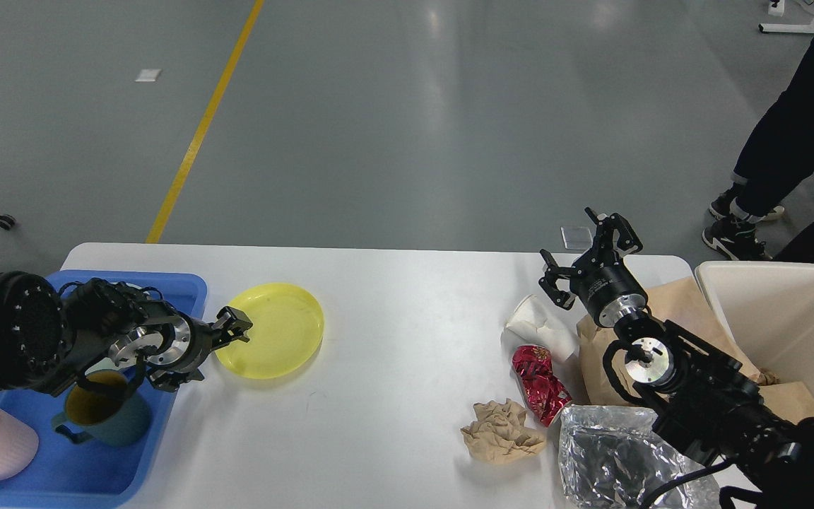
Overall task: Tidy desktop
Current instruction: 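Grip the yellow plate rim with the left gripper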
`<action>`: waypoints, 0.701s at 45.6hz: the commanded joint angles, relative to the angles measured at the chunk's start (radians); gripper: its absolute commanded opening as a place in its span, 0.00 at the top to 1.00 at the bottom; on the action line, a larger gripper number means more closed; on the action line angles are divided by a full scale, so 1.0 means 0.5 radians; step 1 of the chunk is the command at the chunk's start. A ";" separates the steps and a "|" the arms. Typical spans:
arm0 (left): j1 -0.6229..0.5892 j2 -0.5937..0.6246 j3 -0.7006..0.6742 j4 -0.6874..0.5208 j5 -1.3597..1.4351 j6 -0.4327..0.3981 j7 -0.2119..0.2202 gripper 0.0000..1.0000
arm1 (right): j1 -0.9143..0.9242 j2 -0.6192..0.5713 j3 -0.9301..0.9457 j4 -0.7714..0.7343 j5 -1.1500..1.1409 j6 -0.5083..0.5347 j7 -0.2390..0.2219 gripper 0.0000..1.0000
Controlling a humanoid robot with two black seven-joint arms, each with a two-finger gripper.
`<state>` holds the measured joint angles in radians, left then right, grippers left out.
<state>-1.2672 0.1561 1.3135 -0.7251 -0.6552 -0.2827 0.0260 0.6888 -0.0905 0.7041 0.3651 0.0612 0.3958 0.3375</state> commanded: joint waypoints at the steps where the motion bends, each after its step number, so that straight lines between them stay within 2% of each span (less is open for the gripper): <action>1: 0.028 -0.018 -0.022 0.036 0.010 0.019 0.000 0.06 | 0.000 0.000 0.000 0.000 0.000 0.000 0.000 0.00; 16: 0.037 -0.021 -0.022 0.042 0.016 0.019 0.000 0.10 | 0.000 0.000 0.000 0.000 -0.003 0.000 0.000 0.00; 23: 0.037 -0.021 -0.022 0.042 0.022 0.016 0.006 0.18 | 0.000 0.000 0.000 0.000 -0.003 0.000 0.000 0.00; 27: 0.037 -0.021 -0.022 0.042 0.022 -0.002 0.015 0.27 | 0.000 0.000 0.000 0.000 -0.003 0.000 0.000 0.00; 32: 0.040 -0.021 -0.022 0.042 0.019 0.001 0.019 0.30 | 0.000 0.000 0.000 0.000 0.000 0.000 0.000 0.00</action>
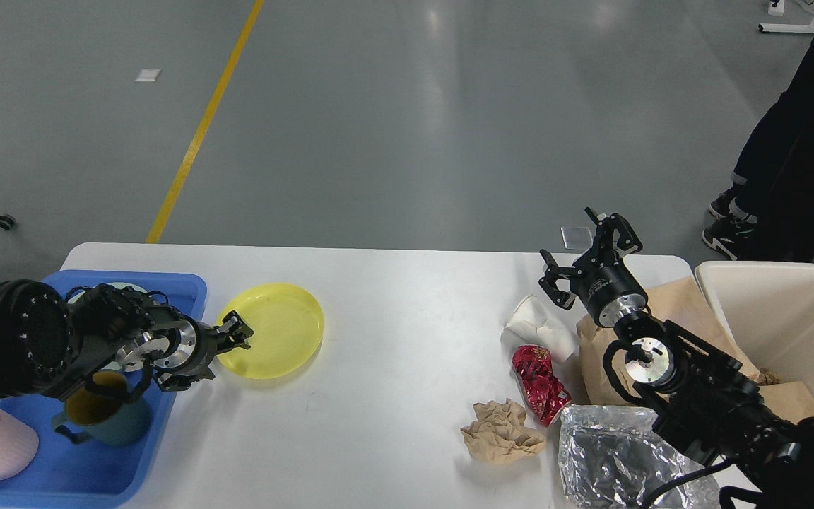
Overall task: Tidy desktop
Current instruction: 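Grip the yellow plate rim with the left gripper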
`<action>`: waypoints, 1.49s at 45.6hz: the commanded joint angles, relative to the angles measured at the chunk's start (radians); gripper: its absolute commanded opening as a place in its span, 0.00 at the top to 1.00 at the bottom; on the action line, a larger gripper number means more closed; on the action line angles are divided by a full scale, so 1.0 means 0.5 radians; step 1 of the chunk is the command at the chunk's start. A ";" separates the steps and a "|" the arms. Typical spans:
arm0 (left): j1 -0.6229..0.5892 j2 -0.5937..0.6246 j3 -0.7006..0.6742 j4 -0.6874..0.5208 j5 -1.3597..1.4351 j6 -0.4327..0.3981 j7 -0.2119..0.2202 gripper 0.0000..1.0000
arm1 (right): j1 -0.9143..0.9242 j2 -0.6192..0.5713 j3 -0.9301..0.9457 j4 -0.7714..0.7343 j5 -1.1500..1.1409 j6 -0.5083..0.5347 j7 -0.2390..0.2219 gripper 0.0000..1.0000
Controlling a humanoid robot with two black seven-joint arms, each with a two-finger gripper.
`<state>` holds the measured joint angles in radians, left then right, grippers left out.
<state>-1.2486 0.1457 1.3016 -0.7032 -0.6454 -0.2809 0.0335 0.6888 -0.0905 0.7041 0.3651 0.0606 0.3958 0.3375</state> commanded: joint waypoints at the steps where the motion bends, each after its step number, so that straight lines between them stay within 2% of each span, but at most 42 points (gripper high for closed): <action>1: 0.000 0.000 0.002 -0.002 -0.001 -0.003 0.004 0.31 | 0.000 0.000 0.000 0.000 0.001 0.000 0.000 0.00; 22: 0.000 0.000 0.005 -0.008 0.002 -0.027 0.013 0.55 | 0.000 0.000 0.000 0.000 -0.002 0.000 0.000 0.00; 33: 0.000 0.000 0.008 -0.014 0.002 -0.030 0.013 0.62 | 0.000 0.000 0.000 0.000 -0.002 0.000 0.000 0.00; 39: 0.000 0.000 0.011 -0.014 0.002 -0.095 0.013 0.72 | 0.000 0.000 0.000 0.000 0.001 0.000 0.000 0.00; 58: 0.000 0.000 0.020 -0.014 0.002 -0.162 0.010 0.80 | 0.000 0.000 0.000 0.000 -0.002 0.000 0.000 0.00; 68: -0.003 0.003 0.026 -0.017 0.002 -0.221 0.013 0.89 | 0.000 0.000 0.000 0.000 -0.002 0.000 0.000 0.00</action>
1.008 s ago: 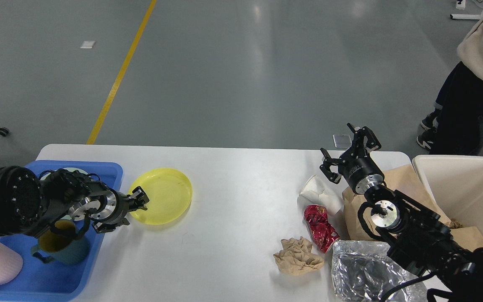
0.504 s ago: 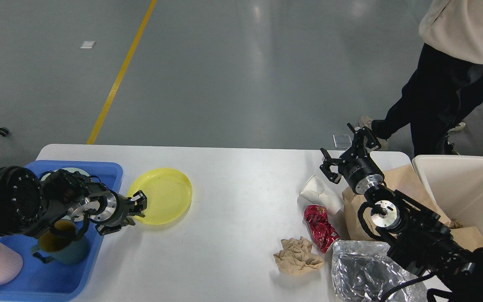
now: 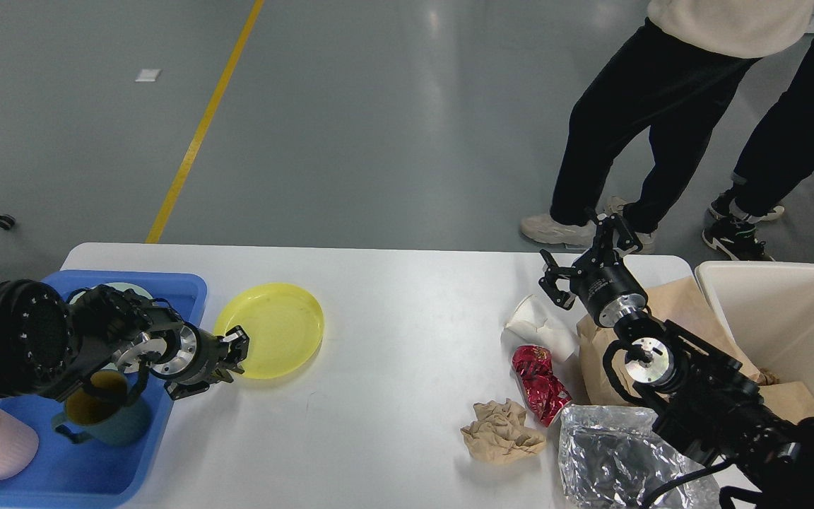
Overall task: Tidy desktop
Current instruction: 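Grip the yellow plate rim with the left gripper, then lift the yellow plate and lay it onto the green plate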
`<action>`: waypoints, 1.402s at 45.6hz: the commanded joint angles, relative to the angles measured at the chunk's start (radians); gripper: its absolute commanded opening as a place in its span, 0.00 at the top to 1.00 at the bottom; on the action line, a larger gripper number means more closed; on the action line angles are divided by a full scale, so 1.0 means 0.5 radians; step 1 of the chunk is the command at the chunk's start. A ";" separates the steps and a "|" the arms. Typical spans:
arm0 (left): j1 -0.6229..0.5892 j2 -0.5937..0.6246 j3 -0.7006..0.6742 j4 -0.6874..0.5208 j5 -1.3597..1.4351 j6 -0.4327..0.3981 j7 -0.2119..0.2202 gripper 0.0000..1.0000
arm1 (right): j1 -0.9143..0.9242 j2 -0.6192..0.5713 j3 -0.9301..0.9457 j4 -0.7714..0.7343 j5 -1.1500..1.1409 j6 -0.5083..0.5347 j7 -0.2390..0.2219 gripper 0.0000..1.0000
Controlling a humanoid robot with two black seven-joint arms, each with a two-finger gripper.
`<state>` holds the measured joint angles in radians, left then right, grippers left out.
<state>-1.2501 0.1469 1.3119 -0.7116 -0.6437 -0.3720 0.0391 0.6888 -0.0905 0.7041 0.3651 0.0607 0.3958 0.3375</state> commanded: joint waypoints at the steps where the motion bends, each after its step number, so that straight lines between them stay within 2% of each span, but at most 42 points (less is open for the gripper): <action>1: 0.000 0.001 0.005 0.000 -0.001 -0.050 0.002 0.90 | 0.000 0.000 0.000 0.000 0.001 0.000 0.000 0.00; 17: 0.003 0.001 0.015 -0.006 0.002 -0.106 0.002 1.00 | 0.000 0.000 0.000 0.000 0.001 0.000 0.000 0.00; 30: 0.000 0.001 0.015 -0.006 0.002 -0.143 0.002 1.00 | 0.000 0.000 0.000 0.000 0.001 0.000 0.000 0.00; 64: -0.132 0.028 0.061 -0.037 0.008 -0.477 0.017 1.00 | 0.000 0.000 0.000 0.000 0.001 0.000 0.000 0.00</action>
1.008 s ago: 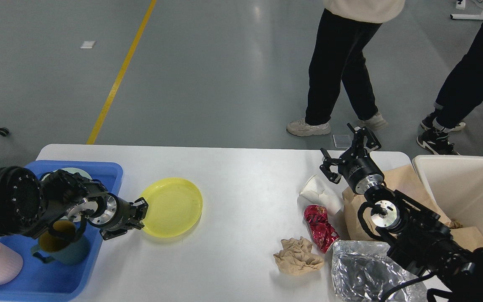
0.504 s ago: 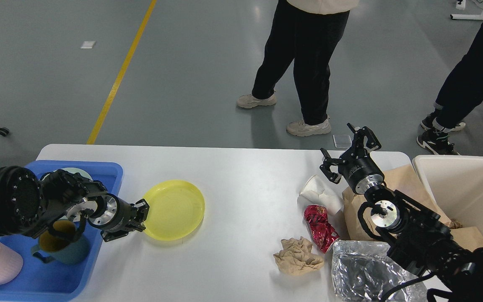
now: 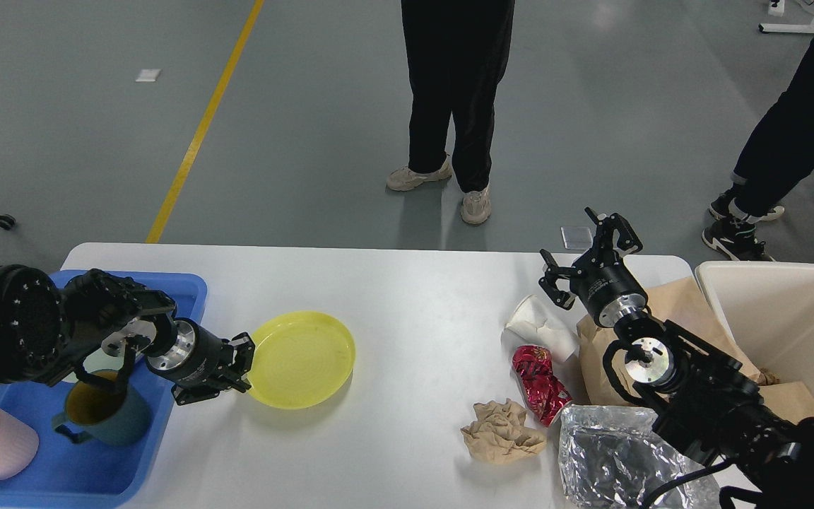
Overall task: Tidy desktop
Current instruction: 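Lift the yellow plate and lay it onto the green plate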
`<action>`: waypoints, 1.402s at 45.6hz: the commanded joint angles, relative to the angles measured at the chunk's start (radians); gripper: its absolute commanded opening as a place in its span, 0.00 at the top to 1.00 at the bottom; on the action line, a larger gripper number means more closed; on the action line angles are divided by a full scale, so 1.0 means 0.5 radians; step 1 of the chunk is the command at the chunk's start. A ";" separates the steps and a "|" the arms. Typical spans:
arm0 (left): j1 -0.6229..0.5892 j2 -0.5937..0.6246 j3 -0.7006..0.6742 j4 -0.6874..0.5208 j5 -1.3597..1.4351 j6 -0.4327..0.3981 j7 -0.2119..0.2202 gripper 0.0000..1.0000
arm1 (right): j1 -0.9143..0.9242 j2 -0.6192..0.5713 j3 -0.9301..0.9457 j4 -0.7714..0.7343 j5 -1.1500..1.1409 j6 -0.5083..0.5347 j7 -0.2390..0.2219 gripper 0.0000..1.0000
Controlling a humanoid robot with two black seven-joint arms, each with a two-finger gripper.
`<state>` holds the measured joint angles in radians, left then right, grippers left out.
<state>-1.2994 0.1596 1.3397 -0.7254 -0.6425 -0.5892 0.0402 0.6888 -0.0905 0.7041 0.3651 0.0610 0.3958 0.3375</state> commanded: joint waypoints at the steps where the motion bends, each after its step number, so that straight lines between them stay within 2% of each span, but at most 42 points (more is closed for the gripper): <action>1: -0.049 0.009 0.008 -0.016 0.015 -0.049 0.018 1.00 | 0.000 0.000 0.000 0.000 0.001 0.000 0.000 0.00; 18: -0.309 0.061 0.143 -0.172 0.039 -0.227 0.024 1.00 | 0.000 0.000 0.000 0.000 0.001 0.000 0.000 0.00; 29: -0.521 0.202 0.278 -0.249 0.064 -0.368 0.027 1.00 | 0.000 0.000 0.000 0.000 0.001 0.000 0.000 0.00; 47: -0.681 0.503 0.505 -0.234 0.088 -0.368 0.027 1.00 | 0.000 0.000 0.000 0.000 0.001 0.000 0.000 0.00; 56: -0.681 0.666 0.524 -0.197 0.153 -0.346 0.024 1.00 | 0.000 0.000 0.000 0.000 0.001 0.000 0.000 0.00; 64: -0.583 0.794 0.517 -0.022 0.174 -0.310 0.027 1.00 | 0.000 0.000 0.000 0.000 0.001 0.000 0.000 0.00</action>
<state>-1.6284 0.5222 1.6014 -0.7861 -0.5581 -0.7605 0.0537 0.6887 -0.0905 0.7041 0.3651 0.0610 0.3958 0.3375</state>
